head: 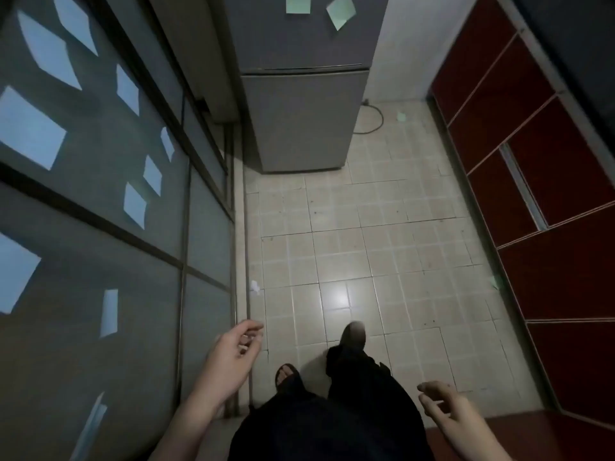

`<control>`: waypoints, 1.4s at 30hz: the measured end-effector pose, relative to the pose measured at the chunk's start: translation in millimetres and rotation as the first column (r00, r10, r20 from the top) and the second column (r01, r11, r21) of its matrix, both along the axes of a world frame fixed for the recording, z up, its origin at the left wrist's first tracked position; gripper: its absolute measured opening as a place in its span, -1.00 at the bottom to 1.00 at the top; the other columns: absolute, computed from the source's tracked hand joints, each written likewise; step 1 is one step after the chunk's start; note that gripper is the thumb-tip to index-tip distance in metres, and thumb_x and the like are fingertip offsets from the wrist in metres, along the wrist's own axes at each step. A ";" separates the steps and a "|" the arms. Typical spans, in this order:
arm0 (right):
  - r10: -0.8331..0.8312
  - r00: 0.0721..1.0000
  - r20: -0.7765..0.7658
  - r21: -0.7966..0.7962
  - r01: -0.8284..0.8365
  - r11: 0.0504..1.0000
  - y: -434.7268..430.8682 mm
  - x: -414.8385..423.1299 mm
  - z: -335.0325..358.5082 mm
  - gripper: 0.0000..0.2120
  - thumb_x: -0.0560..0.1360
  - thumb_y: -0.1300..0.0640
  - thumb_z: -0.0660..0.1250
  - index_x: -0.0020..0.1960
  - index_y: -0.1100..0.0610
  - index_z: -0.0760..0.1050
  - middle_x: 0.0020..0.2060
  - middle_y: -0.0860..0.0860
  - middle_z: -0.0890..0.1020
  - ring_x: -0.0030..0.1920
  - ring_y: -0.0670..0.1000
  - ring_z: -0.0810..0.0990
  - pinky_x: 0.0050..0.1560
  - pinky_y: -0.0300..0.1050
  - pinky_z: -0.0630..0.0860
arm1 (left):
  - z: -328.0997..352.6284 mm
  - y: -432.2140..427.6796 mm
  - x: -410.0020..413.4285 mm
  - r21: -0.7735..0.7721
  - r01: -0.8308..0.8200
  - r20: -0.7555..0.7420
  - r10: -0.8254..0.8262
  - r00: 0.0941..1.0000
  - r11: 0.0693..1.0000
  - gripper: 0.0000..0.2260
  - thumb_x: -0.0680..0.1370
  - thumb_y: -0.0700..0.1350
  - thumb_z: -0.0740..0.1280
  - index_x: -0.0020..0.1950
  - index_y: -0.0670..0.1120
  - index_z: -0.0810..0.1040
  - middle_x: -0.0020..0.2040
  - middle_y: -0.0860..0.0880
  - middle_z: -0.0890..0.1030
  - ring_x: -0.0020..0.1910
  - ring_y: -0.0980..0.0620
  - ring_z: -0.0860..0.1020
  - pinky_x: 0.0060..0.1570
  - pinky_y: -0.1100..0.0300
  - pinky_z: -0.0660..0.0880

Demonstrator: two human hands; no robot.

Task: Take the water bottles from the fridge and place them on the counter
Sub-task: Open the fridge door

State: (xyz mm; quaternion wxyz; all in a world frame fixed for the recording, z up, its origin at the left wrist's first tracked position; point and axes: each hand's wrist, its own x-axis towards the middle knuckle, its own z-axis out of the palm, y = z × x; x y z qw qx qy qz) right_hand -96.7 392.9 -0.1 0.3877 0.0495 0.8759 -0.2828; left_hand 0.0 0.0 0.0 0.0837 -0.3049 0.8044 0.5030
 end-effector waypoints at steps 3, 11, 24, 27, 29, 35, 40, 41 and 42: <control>-0.049 0.998 0.035 -0.001 0.049 0.999 2.2 -16.9 -4.7 -0.88 0.53 0.14 0.42 -0.05 -0.09 0.61 -0.18 -0.05 0.73 -0.19 -0.10 0.72 -0.15 -0.23 0.57 | 1.1 -4.6 -26.1 0.010 -0.015 0.015 0.015 1.000 1.000 -0.76 0.57 -0.11 0.37 -0.03 0.29 0.57 -0.12 0.13 0.69 -0.06 0.17 0.64 -0.04 0.27 0.58; 0.001 0.999 0.038 -0.059 0.001 0.998 -15.7 -128.0 0.7 -0.91 0.57 0.21 0.37 0.06 0.11 0.60 -0.13 0.04 0.67 -0.15 0.04 0.66 -0.11 -0.19 0.50 | 9.8 -9.2 -98.4 -0.021 -0.112 0.084 0.114 0.990 0.993 -0.87 0.58 -0.16 0.36 0.06 0.05 0.62 -0.07 0.02 0.68 -0.04 0.06 0.64 -0.02 0.13 0.60; 0.285 0.950 -0.130 -0.144 -0.303 0.942 -117.8 -318.6 30.0 -0.89 0.59 0.14 0.34 0.02 -0.06 0.57 -0.09 -0.09 0.69 -0.12 -0.25 0.62 -0.22 -0.49 0.49 | 13.7 -50.0 -167.0 -0.085 -0.383 0.012 0.386 0.923 0.920 -0.79 0.54 -0.28 0.40 -0.05 0.04 0.63 -0.15 -0.04 0.71 -0.12 -0.03 0.67 -0.14 0.38 0.54; 0.321 0.940 -0.117 -0.142 -0.335 0.931 -155.1 -343.6 29.4 -0.89 0.59 0.13 0.34 0.02 -0.07 0.57 -0.09 -0.07 0.69 -0.15 -0.11 0.65 -0.24 -0.46 0.51 | 11.0 -72.4 -186.9 -0.115 -0.398 0.002 0.401 0.916 0.910 -0.85 0.54 -0.27 0.41 -0.05 -0.02 0.66 -0.15 0.03 0.72 -0.14 0.18 0.67 -0.17 0.56 0.45; 0.329 0.937 -0.114 -0.141 -0.343 0.929 -179.4 -358.4 28.2 -0.90 0.59 0.12 0.33 0.03 -0.07 0.57 -0.07 -0.09 0.69 -0.12 -0.10 0.66 -0.24 -0.47 0.50 | 7.4 -93.2 -204.5 -0.106 -0.370 -0.007 0.371 0.929 0.923 -0.87 0.54 -0.30 0.40 -0.02 -0.09 0.67 -0.13 0.01 0.73 -0.13 0.18 0.68 -0.12 0.52 0.47; 0.307 0.944 -0.116 -0.084 -0.318 0.944 -238.8 -388.8 30.8 -0.90 0.58 0.16 0.36 0.05 0.00 0.59 -0.12 -0.02 0.69 -0.14 -0.05 0.68 -0.22 -0.46 0.50 | -0.1 -173.3 -273.1 -0.024 -0.290 -0.015 0.290 0.957 0.957 -0.88 0.55 -0.29 0.39 -0.01 -0.09 0.66 -0.13 0.00 0.73 -0.08 0.03 0.69 0.02 0.14 0.58; 0.218 0.971 -0.094 -0.029 -0.222 0.975 -264.4 -396.1 24.6 -0.90 0.54 0.25 0.40 0.01 0.09 0.62 -0.18 0.06 0.70 -0.18 0.10 0.71 -0.23 -0.39 0.50 | -4.4 -229.8 -333.4 0.010 -0.211 -0.044 0.211 0.976 0.977 -0.88 0.56 -0.25 0.38 0.00 -0.05 0.65 -0.13 0.01 0.73 -0.10 0.03 0.68 -0.01 0.09 0.58; 0.194 0.978 -0.081 -0.015 -0.195 0.981 -266.9 -396.5 23.2 -0.90 0.54 0.24 0.40 0.01 0.08 0.62 -0.19 0.05 0.71 -0.19 0.08 0.71 -0.24 -0.39 0.50 | -4.1 -238.9 -345.7 0.012 -0.185 -0.046 0.186 0.982 0.983 -0.87 0.57 -0.24 0.38 0.00 -0.02 0.65 -0.12 0.03 0.72 -0.10 0.06 0.68 -0.03 0.14 0.57; 0.165 0.984 -0.068 -0.004 -0.166 0.986 -269.0 -397.0 22.1 -0.90 0.54 0.23 0.40 0.00 0.07 0.62 -0.21 0.02 0.71 -0.21 0.04 0.71 -0.25 -0.40 0.50 | -3.2 -247.2 -358.1 0.010 -0.153 -0.049 0.153 0.987 0.988 -0.85 0.57 -0.23 0.38 0.00 0.03 0.64 -0.11 0.06 0.72 -0.10 0.09 0.67 -0.05 0.21 0.56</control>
